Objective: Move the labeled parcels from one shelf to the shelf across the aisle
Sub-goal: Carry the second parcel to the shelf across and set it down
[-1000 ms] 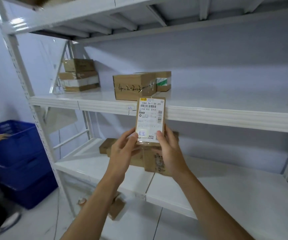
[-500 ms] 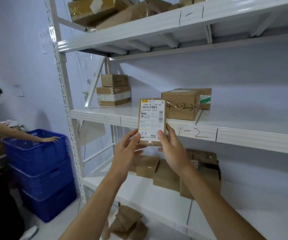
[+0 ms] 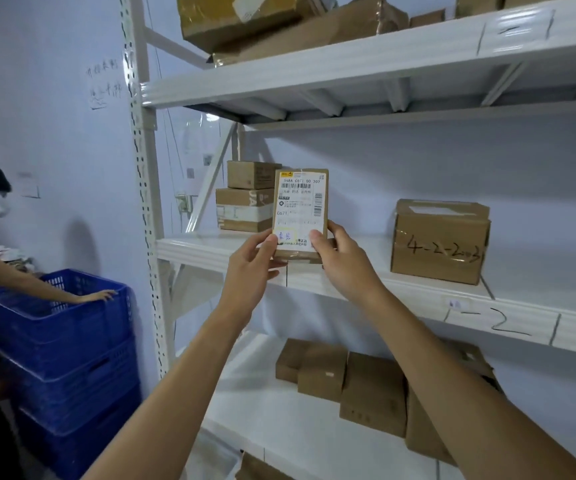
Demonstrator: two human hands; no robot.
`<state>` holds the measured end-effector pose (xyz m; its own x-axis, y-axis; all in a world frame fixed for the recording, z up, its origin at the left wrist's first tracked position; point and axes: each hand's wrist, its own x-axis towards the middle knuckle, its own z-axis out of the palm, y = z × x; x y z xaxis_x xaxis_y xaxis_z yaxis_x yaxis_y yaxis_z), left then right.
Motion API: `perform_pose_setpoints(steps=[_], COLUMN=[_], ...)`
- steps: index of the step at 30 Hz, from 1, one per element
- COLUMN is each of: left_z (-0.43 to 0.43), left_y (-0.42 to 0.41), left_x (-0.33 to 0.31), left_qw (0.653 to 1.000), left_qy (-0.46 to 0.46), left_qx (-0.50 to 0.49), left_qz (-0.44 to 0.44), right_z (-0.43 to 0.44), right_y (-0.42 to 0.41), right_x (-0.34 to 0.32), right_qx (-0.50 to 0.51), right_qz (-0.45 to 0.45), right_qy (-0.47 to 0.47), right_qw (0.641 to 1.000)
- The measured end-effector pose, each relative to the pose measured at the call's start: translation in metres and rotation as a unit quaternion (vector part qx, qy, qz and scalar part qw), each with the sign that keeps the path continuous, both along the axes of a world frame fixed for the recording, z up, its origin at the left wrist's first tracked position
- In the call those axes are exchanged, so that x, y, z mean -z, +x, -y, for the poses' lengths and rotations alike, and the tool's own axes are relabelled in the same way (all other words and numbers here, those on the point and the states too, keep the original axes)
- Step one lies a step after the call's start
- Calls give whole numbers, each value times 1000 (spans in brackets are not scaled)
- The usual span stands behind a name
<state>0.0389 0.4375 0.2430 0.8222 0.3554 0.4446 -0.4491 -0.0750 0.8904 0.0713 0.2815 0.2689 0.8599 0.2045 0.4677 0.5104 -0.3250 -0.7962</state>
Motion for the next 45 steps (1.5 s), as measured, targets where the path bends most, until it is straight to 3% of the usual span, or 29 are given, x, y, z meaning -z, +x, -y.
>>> perform_pose_setpoints(steps=[14, 22, 32, 40, 45], left_z=[-77, -115, -150, -150, -150], left_y=[81, 132, 191, 195, 196], left_x=[-21, -35, -39, -31, -30], left_qw=[998, 995, 980, 972, 971], left_qy=[46, 94, 169, 191, 189], left_qx=[-30, 24, 56, 93, 90], left_qz=[-13, -31, -84, -103, -115], right_z=[-72, -94, -115, -121, -119], right_y=[101, 133, 161, 162, 167], right_x=[-25, -27, -22, -12, -6], right_qx=[-19, 50, 144, 214, 238], right_qz=[-1, -23, -122, -87, -66], right_qy=[-54, -64, -95, -60, -129], right_qw=[998, 996, 977, 971, 960])
